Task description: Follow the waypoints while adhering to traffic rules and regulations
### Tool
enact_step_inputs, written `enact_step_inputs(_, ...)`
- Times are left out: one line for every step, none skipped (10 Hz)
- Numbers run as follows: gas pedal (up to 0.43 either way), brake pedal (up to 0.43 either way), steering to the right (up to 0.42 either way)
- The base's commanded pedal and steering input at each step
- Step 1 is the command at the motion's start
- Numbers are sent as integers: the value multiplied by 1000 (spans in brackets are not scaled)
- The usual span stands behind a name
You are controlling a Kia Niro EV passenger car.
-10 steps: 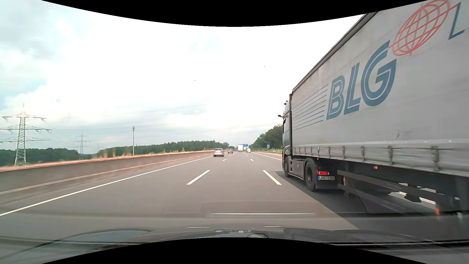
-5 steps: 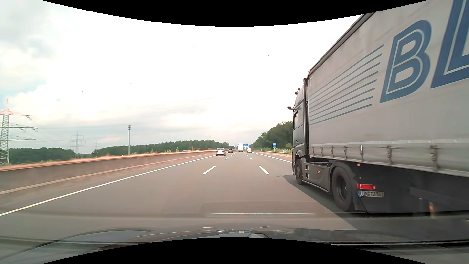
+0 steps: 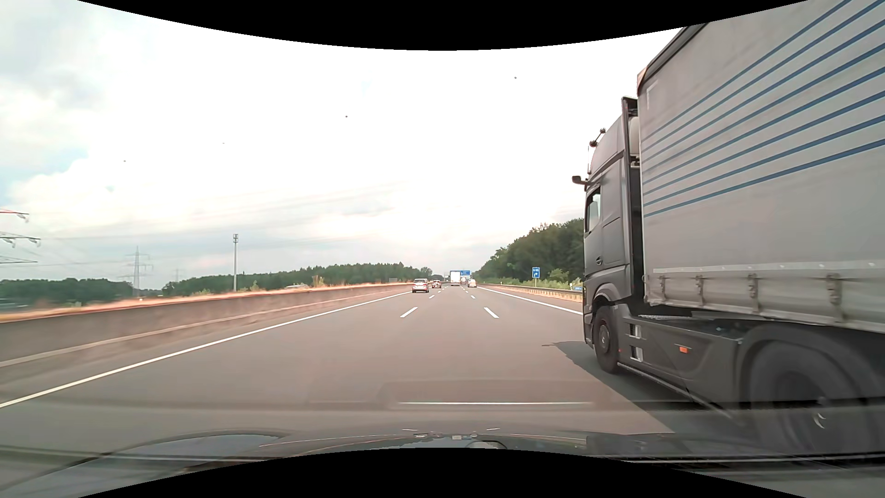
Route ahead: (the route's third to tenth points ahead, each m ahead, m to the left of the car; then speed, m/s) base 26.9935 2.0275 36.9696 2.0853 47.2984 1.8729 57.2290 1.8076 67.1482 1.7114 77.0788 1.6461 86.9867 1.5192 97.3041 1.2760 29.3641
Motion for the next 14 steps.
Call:
enact_step_inputs(248, 0, -3)
enact_step_inputs(248, 0, -2)
enact_step_inputs(248, 0, -2)
enact_step_inputs(248, 0, -2)
enact_step_inputs(248, 0, -2)
enact_step_inputs(248, 0, -1)
enact_step_inputs(248, 0, -1)
enact_step_inputs(248, 0, -1)
enact_step_inputs(248, 0, -1)
enact_step_inputs(248, 0, -1)
enact_step_inputs(248, 0, -1)
enact_step_inputs(248, 0, -1)
enact_step_inputs(248, 0, -1)
enact_step_inputs(248, 0, 0)
